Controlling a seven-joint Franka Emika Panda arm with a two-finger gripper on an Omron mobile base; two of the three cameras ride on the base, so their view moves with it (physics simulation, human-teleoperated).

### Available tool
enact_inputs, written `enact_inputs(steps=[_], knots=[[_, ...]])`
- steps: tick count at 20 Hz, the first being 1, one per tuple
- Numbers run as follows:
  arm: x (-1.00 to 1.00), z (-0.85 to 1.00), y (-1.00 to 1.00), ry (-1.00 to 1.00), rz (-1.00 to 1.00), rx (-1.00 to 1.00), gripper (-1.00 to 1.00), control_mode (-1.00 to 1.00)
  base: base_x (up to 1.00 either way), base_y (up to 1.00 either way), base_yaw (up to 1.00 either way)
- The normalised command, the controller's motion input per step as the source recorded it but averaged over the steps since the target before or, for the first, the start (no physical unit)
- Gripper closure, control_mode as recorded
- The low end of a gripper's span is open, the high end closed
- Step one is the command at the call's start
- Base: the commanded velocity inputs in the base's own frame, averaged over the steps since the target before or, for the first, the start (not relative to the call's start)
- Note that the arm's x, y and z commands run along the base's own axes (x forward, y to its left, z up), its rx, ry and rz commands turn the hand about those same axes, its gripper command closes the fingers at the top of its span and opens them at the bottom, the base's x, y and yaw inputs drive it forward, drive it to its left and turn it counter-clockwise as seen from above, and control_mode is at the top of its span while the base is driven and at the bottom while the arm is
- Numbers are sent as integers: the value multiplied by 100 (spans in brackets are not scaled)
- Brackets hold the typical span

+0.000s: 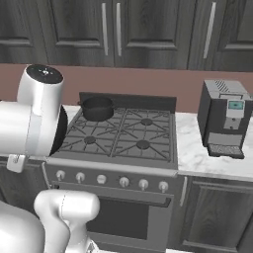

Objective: Move the pot and pan from the stove into the sink.

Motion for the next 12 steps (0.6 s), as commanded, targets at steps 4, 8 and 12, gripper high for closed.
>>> enact_inputs(steps=[4, 8, 12], knots=[[0, 0, 0, 0, 0, 0, -100, 100, 16, 0, 0], [0, 0, 0, 0, 0, 0, -100, 100, 49, 0, 0], [0, 0, 0, 0, 0, 0, -100, 100, 64, 0, 0]])
